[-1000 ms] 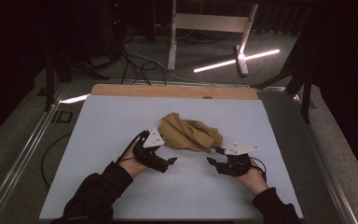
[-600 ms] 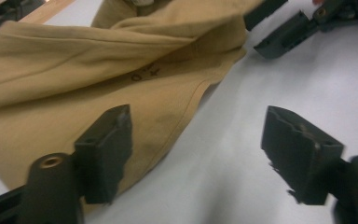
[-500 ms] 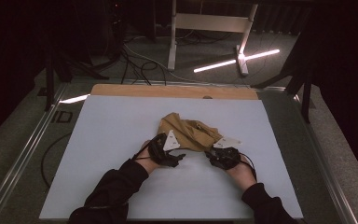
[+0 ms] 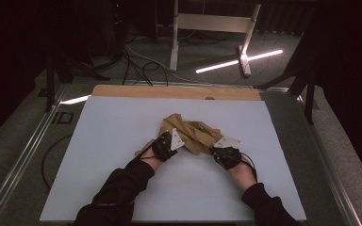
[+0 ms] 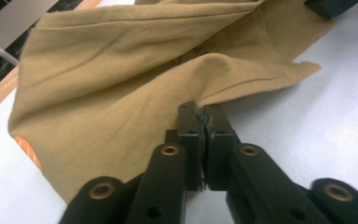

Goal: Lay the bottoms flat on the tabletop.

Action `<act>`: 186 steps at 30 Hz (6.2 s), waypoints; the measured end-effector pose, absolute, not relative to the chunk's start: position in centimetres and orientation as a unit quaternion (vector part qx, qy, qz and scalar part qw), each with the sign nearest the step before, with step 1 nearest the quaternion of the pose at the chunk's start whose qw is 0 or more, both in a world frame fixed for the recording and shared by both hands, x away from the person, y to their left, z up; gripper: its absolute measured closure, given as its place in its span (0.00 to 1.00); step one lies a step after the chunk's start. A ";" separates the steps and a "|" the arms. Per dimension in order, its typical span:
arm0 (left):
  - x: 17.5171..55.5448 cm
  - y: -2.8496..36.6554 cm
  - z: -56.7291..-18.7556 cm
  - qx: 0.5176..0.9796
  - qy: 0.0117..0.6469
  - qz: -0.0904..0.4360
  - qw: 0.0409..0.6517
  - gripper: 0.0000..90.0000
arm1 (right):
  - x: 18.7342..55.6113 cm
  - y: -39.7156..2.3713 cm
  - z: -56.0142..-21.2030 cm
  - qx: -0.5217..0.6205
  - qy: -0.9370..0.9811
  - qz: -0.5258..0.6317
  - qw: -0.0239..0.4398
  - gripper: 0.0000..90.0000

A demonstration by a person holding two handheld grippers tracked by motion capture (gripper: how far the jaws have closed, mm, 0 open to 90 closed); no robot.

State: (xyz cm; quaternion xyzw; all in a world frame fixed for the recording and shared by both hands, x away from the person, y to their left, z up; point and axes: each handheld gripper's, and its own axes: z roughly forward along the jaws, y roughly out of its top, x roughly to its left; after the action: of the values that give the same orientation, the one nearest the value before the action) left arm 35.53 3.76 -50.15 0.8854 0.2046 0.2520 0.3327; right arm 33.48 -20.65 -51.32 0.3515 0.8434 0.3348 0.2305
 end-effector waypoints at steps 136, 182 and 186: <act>34.1 16.0 -47.8 0.891 0.297 0.121 0.320 0.97 | 25.8 -21.4 -49.2 0.268 0.887 0.328 0.183 1.00; 35.1 14.8 -47.1 0.872 0.324 0.100 0.352 0.22 | 33.2 -22.6 -45.6 0.329 0.837 0.404 0.166 0.11; 36.3 14.3 -48.2 0.870 0.338 0.098 0.345 0.25 | 35.2 -21.6 -47.3 0.351 0.845 0.377 0.146 0.17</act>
State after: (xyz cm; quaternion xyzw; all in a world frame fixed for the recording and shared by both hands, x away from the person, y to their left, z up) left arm 36.26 14.27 -48.25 0.8701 0.3380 0.0978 0.3450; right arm 35.20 -21.64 -47.26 0.3512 0.8447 0.3768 0.1455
